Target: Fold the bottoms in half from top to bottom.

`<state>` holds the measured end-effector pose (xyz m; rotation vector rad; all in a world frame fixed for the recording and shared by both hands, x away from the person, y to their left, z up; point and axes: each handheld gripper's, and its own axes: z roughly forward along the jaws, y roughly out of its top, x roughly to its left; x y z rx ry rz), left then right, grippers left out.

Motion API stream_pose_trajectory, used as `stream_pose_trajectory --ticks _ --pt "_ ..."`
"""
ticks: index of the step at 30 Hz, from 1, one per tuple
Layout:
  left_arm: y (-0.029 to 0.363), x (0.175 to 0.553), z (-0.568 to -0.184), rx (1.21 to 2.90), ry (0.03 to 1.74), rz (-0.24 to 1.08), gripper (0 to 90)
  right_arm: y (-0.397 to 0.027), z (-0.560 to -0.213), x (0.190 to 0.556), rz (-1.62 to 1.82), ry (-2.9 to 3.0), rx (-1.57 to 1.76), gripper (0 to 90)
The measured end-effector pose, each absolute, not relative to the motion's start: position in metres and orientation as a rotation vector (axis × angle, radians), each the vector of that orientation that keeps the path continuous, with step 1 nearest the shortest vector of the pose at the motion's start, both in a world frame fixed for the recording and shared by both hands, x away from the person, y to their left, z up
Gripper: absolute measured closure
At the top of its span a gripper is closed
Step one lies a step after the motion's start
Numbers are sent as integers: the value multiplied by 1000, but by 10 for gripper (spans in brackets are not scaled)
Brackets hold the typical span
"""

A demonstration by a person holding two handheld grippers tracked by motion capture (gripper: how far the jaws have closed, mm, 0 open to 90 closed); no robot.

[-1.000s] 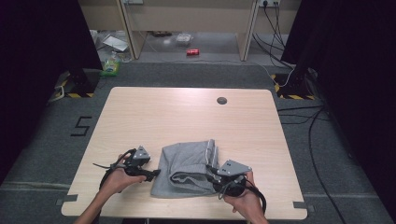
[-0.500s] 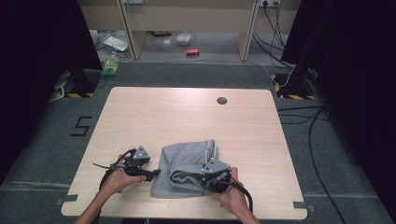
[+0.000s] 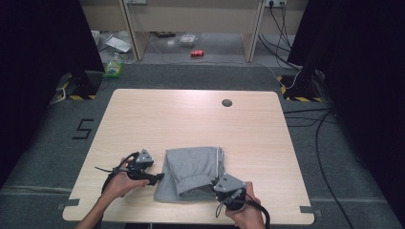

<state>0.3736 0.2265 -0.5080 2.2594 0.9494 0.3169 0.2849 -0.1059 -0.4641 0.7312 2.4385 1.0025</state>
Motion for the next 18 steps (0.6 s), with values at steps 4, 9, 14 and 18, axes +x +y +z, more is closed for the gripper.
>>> stream_pose_trajectory --ticks 4,9,14,18 --pt "227 375 -506 2273 950 302 300 -102 -492 287 991 2503 767 818" --pt "231 374 -497 2268 947 356 326 -107 -483 289 1066 2490 829 692" --pt "221 371 -473 2097 949 330 297 -118 -467 292 1181 2421 884 615" --pt "199 366 -463 2040 922 325 266 -116 -456 305 1216 2360 904 574"
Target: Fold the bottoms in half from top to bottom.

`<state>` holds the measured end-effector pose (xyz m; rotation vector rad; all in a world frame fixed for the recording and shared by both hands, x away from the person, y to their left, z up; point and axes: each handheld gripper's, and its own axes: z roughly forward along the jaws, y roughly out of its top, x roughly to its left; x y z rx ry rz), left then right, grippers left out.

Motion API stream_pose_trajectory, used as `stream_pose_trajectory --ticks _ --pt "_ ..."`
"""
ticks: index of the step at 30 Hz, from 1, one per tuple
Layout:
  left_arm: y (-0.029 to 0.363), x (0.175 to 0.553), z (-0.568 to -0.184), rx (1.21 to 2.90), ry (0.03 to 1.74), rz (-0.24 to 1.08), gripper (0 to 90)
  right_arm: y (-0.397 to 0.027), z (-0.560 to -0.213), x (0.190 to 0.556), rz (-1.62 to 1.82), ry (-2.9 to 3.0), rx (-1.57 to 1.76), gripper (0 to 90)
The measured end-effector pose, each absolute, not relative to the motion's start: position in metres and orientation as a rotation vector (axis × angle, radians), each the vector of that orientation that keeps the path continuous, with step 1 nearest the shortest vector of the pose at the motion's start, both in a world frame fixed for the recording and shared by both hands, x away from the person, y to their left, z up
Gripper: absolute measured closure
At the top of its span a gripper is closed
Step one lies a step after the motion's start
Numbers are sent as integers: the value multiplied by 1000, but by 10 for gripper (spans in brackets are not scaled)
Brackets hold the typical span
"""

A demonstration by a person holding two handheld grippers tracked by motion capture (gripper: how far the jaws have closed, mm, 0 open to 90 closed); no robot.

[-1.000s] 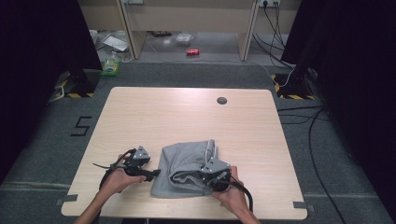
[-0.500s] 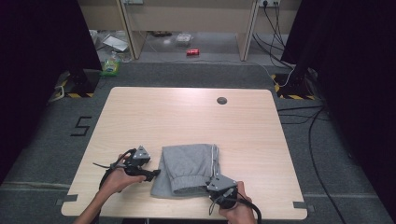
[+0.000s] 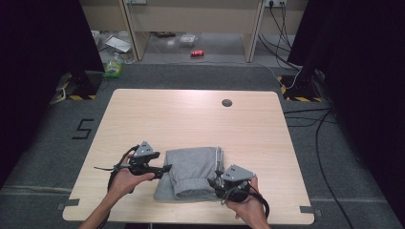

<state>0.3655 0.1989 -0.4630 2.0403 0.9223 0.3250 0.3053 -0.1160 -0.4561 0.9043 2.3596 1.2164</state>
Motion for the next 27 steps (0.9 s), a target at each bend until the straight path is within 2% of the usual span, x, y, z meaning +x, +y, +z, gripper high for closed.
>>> stream_pose_trajectory --ticks 3,6,9,14,20,27 --pt "178 356 -464 2058 866 322 256 -110 -459 321 1189 2334 935 555" --pt "161 341 -472 2144 795 307 250 -103 -471 327 1140 2373 949 555" --pt "158 331 -483 2238 753 367 271 -98 -482 318 1072 2427 899 567" --pt "168 318 -498 2242 765 394 306 -97 -494 302 1041 2445 901 577" --pt "172 320 -492 2222 768 372 298 -106 -470 310 1162 2377 963 513" --pt "182 337 -472 2155 820 363 277 -114 -451 354 1158 2267 1056 476"
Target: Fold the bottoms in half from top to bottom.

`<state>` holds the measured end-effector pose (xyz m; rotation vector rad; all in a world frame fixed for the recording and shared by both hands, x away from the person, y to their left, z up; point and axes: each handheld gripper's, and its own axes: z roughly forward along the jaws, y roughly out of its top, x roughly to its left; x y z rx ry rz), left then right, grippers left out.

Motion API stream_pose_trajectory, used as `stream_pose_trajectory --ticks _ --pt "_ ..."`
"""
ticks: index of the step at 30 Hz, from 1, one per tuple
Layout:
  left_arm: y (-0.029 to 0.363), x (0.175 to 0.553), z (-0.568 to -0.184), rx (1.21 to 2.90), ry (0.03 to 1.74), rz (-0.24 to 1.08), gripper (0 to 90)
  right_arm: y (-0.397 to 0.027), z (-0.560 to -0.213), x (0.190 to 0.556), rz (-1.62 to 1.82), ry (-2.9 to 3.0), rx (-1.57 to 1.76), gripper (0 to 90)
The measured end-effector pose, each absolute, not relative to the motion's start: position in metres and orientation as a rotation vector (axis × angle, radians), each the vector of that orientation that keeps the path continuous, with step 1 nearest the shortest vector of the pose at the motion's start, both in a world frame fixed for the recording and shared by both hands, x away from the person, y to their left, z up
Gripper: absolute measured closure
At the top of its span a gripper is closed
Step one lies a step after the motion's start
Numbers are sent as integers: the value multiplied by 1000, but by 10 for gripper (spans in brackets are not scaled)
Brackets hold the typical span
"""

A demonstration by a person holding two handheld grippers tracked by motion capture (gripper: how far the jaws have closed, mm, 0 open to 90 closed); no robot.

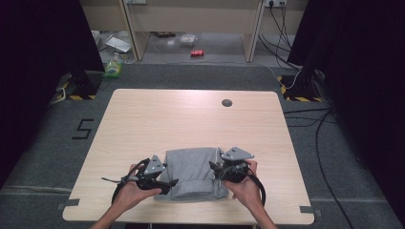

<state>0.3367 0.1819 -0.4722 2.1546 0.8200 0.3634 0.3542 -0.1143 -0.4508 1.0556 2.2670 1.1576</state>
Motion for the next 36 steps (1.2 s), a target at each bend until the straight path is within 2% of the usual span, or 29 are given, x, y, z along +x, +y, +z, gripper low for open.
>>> stream_pose_trajectory --ticks 7,18,23,36 --pt "184 362 -469 2136 883 374 278 -119 -457 390 1132 2219 1183 455" --pt "182 403 -482 2137 996 389 281 -123 -469 427 1081 2167 1302 441" --pt "188 406 -489 2143 1022 385 281 -131 -479 429 1054 2160 1359 443" --pt "202 417 -490 2109 1075 375 279 -137 -464 425 1172 2134 1370 399"
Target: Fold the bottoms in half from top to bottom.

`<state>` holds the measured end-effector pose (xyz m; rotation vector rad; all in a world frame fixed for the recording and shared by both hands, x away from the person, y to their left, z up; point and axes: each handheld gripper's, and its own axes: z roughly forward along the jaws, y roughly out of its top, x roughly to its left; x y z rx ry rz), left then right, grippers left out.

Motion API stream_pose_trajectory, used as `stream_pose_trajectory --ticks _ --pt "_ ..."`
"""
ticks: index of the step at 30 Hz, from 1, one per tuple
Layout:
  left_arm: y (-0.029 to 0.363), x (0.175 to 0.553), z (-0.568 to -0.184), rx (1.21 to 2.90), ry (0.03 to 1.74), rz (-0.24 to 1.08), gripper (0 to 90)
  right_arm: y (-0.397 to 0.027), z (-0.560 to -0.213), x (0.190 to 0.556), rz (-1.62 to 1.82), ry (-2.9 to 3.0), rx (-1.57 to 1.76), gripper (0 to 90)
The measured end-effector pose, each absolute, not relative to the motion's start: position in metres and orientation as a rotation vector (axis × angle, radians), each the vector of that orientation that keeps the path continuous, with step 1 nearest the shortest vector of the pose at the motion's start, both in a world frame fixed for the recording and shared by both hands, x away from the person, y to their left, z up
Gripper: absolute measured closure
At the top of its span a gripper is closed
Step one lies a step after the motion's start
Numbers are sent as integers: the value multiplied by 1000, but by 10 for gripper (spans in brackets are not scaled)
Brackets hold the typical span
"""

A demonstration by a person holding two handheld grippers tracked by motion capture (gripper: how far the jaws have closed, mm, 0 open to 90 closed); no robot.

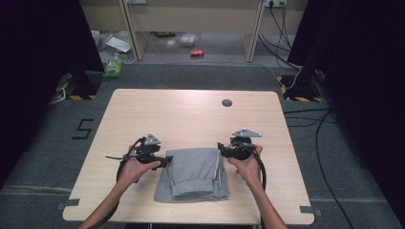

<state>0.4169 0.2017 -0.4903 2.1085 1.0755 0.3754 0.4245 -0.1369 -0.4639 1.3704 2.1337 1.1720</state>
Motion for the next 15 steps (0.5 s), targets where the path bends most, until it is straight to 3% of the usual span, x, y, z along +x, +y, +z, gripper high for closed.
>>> stream_pose_trajectory --ticks 15 --pt "201 426 -500 2086 1102 317 280 -126 -482 425 1085 2230 1347 394"
